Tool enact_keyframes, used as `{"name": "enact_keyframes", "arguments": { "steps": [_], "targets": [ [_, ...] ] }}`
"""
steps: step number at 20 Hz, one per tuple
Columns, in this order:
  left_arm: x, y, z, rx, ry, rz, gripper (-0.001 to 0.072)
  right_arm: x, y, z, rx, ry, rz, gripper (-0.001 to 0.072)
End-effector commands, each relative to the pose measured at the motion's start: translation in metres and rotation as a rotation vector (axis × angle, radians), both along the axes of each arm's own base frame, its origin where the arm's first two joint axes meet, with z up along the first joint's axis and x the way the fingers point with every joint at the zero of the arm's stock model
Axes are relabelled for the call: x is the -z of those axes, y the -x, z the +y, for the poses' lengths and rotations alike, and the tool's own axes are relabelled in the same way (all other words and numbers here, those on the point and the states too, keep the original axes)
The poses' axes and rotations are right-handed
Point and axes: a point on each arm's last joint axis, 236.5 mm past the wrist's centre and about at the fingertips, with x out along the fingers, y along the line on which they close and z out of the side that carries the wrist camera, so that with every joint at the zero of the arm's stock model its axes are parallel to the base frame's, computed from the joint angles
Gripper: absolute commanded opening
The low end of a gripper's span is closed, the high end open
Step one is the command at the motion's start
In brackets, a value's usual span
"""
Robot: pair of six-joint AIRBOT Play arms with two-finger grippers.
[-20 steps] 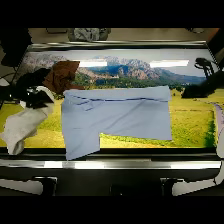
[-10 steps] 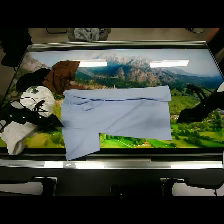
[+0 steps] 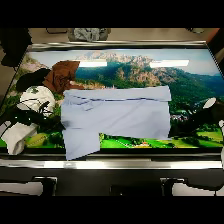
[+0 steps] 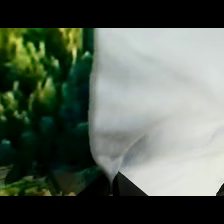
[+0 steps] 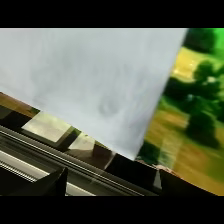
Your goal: Fold the shirts.
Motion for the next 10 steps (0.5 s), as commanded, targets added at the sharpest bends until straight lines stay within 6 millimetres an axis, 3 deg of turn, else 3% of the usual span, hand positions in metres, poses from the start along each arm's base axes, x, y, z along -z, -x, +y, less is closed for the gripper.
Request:
{"name": "enact_keyframes", "arguments": {
  "steps": [1,3,5,10],
  "targets": [
    [-0.004,0.0,-0.002,0.019,0.007,-0.014,0.0031,0.024,0.009,0.016,0.054,-0.031,0.001,0.0662],
    [-0.005,0.0,-0.002,0.019,0.006,-0.018,0.003,0.033,-0.002,0.02,0.104,-0.033,-0.046,0.0595],
    [-0.006,0.002,-0.003,0.025,0.01,-0.013,0.003,0.037,-0.013,0.023,0.151,-0.041,-0.087,0.0585],
    [-0.007,0.003,-0.003,0.033,0.014,-0.012,0.0031,0.04,-0.026,0.019,0.216,-0.014,-0.12,0.0301]
  ]
}}
